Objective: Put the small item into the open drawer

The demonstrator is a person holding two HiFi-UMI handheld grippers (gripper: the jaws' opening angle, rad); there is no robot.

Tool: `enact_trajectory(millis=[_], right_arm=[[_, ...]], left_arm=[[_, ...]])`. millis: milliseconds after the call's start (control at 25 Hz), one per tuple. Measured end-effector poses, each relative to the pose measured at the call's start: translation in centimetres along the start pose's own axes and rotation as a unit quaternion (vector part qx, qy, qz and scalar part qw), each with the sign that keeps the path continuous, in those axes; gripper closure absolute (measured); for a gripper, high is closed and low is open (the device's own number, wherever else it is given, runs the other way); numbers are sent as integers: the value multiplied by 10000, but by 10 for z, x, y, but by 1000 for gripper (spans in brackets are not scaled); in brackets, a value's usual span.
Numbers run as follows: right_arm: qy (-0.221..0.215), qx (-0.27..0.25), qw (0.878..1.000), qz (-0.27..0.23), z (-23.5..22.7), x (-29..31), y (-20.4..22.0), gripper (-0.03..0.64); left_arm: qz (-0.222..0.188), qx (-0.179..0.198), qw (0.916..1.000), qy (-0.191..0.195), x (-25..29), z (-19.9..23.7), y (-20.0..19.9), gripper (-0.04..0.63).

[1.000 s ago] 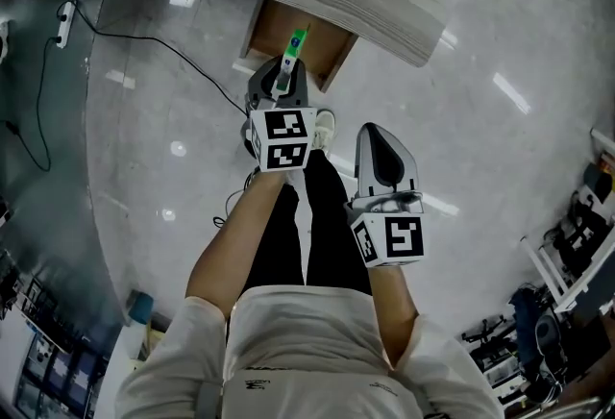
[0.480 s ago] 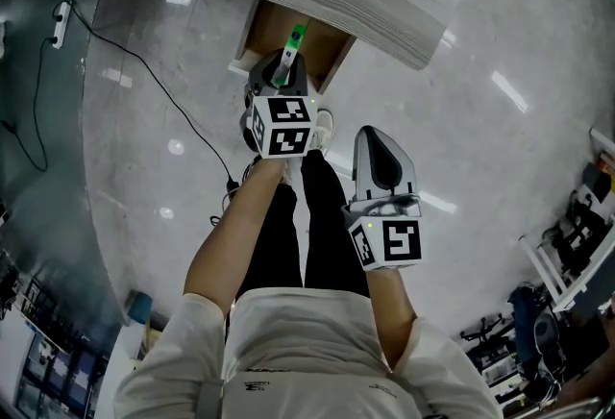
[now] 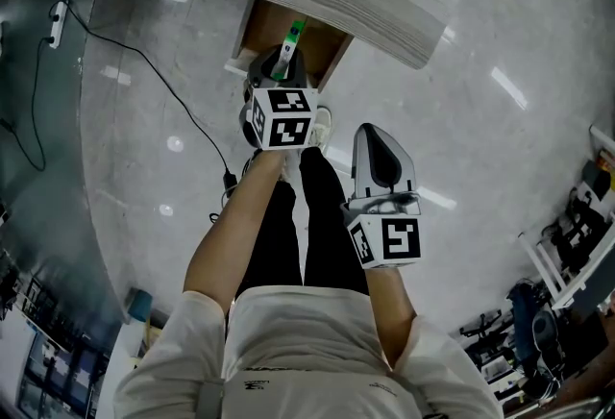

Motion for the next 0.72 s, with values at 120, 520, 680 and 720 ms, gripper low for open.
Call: enact_trajectory(millis=[120,520,680,720], right_arm=[[12,-4,10000,2,-1,0,1,591],[17,-3,10000,14,1,1,3,591],[59,-20,10000,-9,4,-2,1,591],[77,-22,10000,-23,4,-3,0,591]], left_arm=[[40,11,10000,-17,3,0,2,494],[42,-128,9999,-27,0,3,6,459],[-26,-200,9998,13,-5,1,3,457],[-43,-177,9998,25,-7,0,1,457]])
Point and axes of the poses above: the fingertips, and each gripper's own axes: x forward along the fingers, z to its left, y out of its underside, the point moved 3 cm from there along -x, backward along the fingers, and after that the axes turned 6 degrees about y, right-handed, at the moved point
